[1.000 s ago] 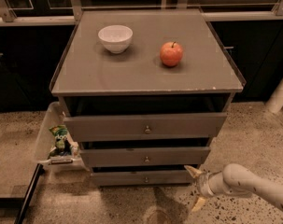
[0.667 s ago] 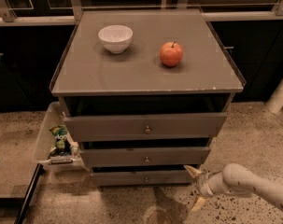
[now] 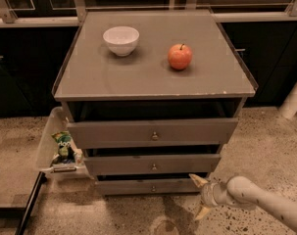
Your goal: Open bottom drawer
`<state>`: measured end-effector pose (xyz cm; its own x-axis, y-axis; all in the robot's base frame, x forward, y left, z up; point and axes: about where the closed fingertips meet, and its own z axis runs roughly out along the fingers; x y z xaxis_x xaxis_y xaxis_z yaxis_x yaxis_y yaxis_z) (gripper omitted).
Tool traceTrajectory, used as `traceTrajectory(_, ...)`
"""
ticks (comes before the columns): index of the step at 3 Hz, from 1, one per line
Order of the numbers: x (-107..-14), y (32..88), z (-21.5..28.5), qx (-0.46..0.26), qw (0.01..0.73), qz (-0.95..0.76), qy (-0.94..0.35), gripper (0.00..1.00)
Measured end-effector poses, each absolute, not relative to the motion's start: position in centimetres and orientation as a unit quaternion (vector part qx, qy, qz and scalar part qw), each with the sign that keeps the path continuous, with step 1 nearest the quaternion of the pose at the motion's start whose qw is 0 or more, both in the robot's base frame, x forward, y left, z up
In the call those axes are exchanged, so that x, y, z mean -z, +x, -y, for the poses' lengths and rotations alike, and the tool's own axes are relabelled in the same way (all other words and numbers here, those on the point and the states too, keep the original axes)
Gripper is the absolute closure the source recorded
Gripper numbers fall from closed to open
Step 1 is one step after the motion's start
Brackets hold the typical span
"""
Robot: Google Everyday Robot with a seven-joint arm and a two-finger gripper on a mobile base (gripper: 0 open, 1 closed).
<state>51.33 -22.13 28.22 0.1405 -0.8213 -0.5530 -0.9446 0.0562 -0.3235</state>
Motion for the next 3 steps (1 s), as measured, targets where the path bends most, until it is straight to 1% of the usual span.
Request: traceTrajectory(3, -22.0, 54.6, 21.4, -0.072, 0.319, -0.641, -0.694, 0.00)
